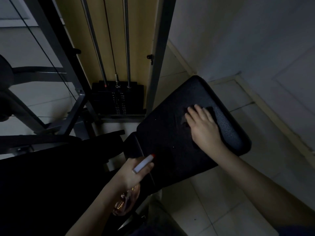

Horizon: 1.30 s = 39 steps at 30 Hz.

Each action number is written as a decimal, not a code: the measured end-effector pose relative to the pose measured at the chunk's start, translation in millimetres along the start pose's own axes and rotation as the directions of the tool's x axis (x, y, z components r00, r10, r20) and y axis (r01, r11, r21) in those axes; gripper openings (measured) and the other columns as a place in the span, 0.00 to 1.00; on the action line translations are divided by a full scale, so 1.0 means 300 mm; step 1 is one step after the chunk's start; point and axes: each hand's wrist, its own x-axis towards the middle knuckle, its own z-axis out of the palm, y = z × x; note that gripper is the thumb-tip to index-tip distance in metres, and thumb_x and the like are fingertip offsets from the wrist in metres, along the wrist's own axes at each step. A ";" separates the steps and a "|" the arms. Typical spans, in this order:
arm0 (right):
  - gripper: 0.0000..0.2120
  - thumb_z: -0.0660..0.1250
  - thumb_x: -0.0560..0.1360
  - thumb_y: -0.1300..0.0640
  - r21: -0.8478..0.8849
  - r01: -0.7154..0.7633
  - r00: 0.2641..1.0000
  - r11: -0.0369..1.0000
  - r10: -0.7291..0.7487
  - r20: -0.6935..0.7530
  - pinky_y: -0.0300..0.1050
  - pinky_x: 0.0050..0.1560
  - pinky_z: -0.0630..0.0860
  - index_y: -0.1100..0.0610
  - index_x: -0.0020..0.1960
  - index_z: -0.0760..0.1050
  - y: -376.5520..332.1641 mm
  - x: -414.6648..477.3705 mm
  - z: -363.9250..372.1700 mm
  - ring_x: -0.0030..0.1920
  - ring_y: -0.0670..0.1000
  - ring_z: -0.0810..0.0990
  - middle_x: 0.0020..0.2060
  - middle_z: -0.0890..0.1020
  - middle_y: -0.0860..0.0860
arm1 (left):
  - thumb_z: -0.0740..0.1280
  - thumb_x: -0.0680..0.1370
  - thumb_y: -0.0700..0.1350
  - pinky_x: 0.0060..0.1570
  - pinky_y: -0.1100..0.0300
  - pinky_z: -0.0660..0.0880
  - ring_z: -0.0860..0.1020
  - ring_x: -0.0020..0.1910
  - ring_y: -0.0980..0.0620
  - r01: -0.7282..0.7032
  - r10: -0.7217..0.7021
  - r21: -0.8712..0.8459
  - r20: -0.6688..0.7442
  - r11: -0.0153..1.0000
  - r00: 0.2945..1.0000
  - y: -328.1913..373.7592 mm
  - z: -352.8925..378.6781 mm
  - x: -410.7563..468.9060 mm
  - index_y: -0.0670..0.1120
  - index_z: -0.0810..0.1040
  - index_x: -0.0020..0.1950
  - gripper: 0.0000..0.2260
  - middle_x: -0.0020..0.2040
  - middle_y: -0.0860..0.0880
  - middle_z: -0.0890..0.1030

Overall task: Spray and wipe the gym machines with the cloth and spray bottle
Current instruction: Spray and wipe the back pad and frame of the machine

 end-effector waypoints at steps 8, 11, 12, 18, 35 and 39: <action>0.26 0.74 0.61 0.67 0.022 -0.021 0.986 1.000 0.017 0.163 0.58 0.68 0.63 0.65 0.59 0.78 -0.167 0.170 0.130 0.65 0.63 0.72 0.62 0.76 0.62 | 0.63 0.81 0.49 0.36 0.66 0.73 0.77 0.33 0.59 0.065 -0.065 0.008 -0.056 0.998 0.996 -0.005 0.000 -0.040 0.51 0.78 0.54 0.06 0.35 0.52 0.78; 0.29 0.79 0.56 0.66 0.100 0.149 0.939 0.984 -0.173 0.299 0.55 0.67 0.64 0.62 0.57 0.79 -0.217 0.095 0.173 0.64 0.60 0.74 0.61 0.78 0.59 | 0.62 0.81 0.50 0.39 0.53 0.76 0.77 0.35 0.49 0.099 -0.101 -0.033 -0.086 0.995 0.991 -0.007 -0.011 -0.053 0.42 0.78 0.56 0.13 0.37 0.45 0.78; 0.28 0.79 0.55 0.66 0.115 0.155 0.936 0.981 -0.183 0.300 0.54 0.67 0.65 0.62 0.56 0.80 -0.211 0.076 0.171 0.63 0.60 0.75 0.59 0.79 0.58 | 0.62 0.80 0.51 0.37 0.53 0.75 0.76 0.33 0.51 0.102 -0.105 -0.035 -0.096 0.994 0.990 -0.009 -0.015 -0.055 0.39 0.78 0.55 0.15 0.35 0.47 0.77; 0.22 0.75 0.62 0.68 -0.001 0.010 0.985 1.000 -0.010 0.171 0.59 0.66 0.66 0.65 0.56 0.79 -0.143 0.197 0.143 0.63 0.63 0.75 0.59 0.78 0.62 | 0.62 0.81 0.50 0.35 0.54 0.73 0.75 0.31 0.51 0.118 -0.126 -0.065 -0.149 0.991 0.981 -0.019 -0.030 -0.043 0.38 0.78 0.50 0.14 0.34 0.46 0.76; 0.19 0.70 0.67 0.68 0.174 0.236 0.867 0.956 -0.288 0.406 0.53 0.71 0.61 0.64 0.58 0.78 -0.285 0.153 0.246 0.69 0.59 0.67 0.65 0.75 0.57 | 0.63 0.78 0.53 0.36 0.49 0.74 0.77 0.33 0.46 0.137 -0.181 -0.173 -0.272 0.975 0.945 -0.035 -0.039 -0.026 0.39 0.77 0.44 0.17 0.35 0.43 0.77; 0.23 0.76 0.58 0.70 0.056 0.047 0.979 0.997 -0.057 0.197 0.59 0.62 0.71 0.66 0.54 0.80 -0.176 0.211 0.193 0.62 0.63 0.75 0.60 0.77 0.62 | 0.63 0.79 0.54 0.35 0.57 0.72 0.74 0.31 0.54 0.138 -0.177 -0.164 -0.250 0.977 0.952 -0.031 -0.035 -0.020 0.40 0.77 0.43 0.17 0.34 0.48 0.76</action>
